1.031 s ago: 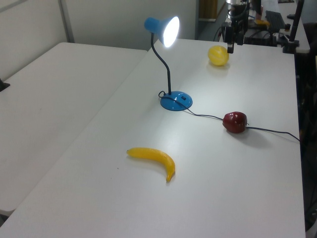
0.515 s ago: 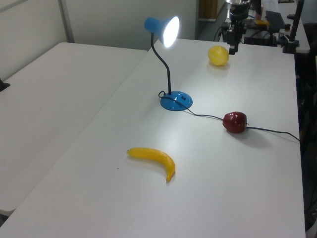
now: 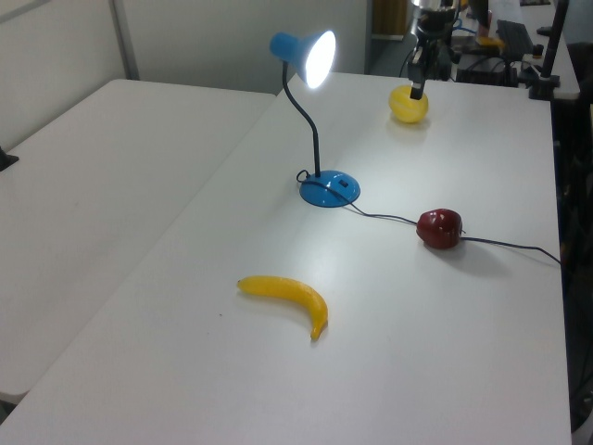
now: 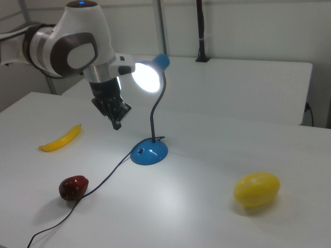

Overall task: Turn off lamp
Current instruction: 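Move the gripper down toward the switch on the blue lamp base, then press the lamp base switch down with the gripper fingertips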

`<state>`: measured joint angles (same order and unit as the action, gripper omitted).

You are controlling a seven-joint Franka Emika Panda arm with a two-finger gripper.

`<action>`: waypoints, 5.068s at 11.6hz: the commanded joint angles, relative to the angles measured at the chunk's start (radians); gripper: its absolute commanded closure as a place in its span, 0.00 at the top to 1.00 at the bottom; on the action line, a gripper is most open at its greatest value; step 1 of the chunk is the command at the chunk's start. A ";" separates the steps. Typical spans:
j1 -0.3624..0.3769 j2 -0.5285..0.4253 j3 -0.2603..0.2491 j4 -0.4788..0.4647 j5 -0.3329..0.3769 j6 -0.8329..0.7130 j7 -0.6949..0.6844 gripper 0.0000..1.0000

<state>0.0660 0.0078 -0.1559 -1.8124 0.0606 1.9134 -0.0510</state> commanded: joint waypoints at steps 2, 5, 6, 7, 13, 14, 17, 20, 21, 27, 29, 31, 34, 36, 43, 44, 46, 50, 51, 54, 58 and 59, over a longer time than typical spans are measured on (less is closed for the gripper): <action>0.003 0.106 -0.008 0.010 0.024 0.072 -0.013 0.00; 0.009 0.153 -0.001 0.010 0.025 0.168 -0.003 0.00; 0.014 0.170 0.004 0.012 0.024 0.208 0.017 0.00; 0.017 0.190 0.007 0.016 0.022 0.245 0.034 0.00; 0.043 0.326 0.024 0.019 0.018 0.505 0.033 0.00; 0.049 0.346 0.024 0.028 0.013 0.522 0.036 0.00; 0.058 0.402 0.024 0.059 0.007 0.527 0.036 0.00; 0.058 0.419 0.024 0.065 0.005 0.527 0.031 0.00; 0.058 0.419 0.024 0.065 0.005 0.527 0.030 0.00; 0.070 0.429 0.029 0.061 -0.010 0.527 0.025 0.00; 0.070 0.429 0.033 0.058 -0.012 0.527 0.025 0.00; 0.070 0.429 0.035 0.056 -0.010 0.526 0.025 0.00; 0.069 0.429 0.035 0.054 0.001 0.526 0.033 0.00; 0.069 0.429 0.035 0.050 0.004 0.526 0.037 0.00; 0.067 0.437 0.035 0.038 0.008 0.526 0.042 0.00; 0.067 0.439 0.035 0.036 0.008 0.526 0.043 0.00; 0.067 0.439 0.035 0.030 0.008 0.526 0.043 0.00; 0.067 0.439 0.035 0.018 0.008 0.526 0.043 0.00; 0.067 0.439 0.035 0.013 0.008 0.526 0.043 0.00; 0.067 0.439 0.035 0.008 0.010 0.526 0.043 0.00; 0.066 0.439 0.035 -0.001 0.010 0.526 0.043 0.00; 0.064 0.437 0.035 -0.007 0.018 0.526 0.043 0.00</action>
<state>0.1330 0.4439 -0.1235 -1.7656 0.0630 2.4325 -0.0205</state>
